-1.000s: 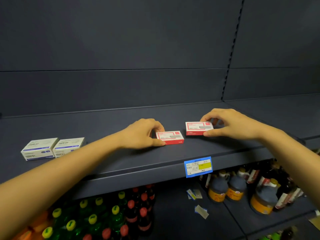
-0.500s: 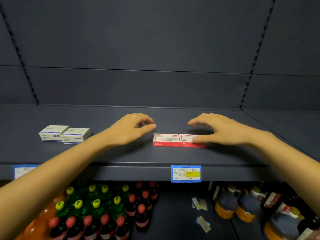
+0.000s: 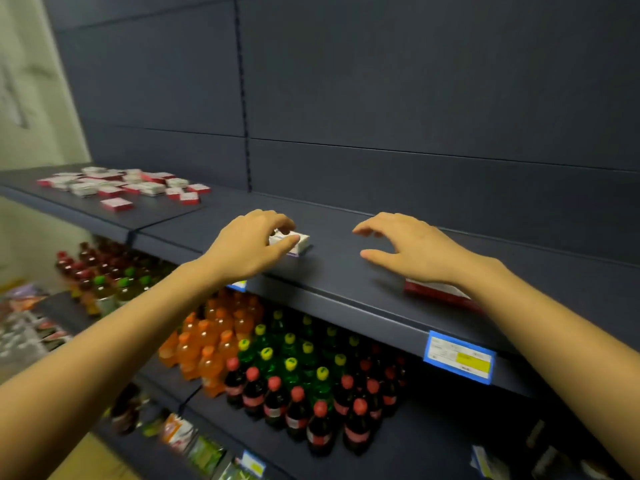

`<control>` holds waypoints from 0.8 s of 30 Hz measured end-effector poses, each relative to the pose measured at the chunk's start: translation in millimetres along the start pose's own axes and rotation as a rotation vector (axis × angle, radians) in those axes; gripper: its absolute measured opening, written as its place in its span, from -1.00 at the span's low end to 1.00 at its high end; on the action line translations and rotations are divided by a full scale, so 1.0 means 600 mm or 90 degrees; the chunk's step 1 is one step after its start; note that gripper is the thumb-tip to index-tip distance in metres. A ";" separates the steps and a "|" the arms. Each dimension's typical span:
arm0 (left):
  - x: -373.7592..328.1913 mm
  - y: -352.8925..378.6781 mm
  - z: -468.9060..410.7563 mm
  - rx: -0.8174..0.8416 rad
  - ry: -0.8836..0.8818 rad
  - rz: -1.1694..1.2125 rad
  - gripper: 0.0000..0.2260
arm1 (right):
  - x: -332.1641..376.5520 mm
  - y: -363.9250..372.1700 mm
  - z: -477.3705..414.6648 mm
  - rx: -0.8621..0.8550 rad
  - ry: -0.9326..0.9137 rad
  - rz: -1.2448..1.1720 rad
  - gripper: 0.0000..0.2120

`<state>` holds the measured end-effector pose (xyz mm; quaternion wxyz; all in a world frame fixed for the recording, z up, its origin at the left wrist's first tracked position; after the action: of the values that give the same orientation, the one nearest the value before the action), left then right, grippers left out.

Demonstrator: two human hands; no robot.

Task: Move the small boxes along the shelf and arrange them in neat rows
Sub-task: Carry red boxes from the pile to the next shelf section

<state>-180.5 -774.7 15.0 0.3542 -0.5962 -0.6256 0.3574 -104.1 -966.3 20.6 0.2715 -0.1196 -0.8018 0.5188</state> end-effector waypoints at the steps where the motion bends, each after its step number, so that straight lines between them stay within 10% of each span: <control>1: 0.018 -0.006 0.013 0.003 -0.018 -0.012 -0.69 | 0.014 0.010 -0.013 0.009 -0.011 -0.009 -0.63; 24: 0.587 -0.071 0.189 0.054 -0.142 -0.042 -0.70 | 0.394 0.293 -0.390 0.046 -0.064 -0.054 -0.60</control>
<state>-313.6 -427.1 2.3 0.3191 -0.5162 -0.6648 0.4357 -184.0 -598.7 9.8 0.2569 -0.0495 -0.7996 0.5406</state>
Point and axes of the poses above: each hand's wrist, its own z-axis away from the middle knuckle, its own y-axis out of the palm, x = y × z, the point moved 5 cm from there along -z, towards the middle knuckle, and after that the axes turned 14 degrees about -z, right-handed, at the moved point
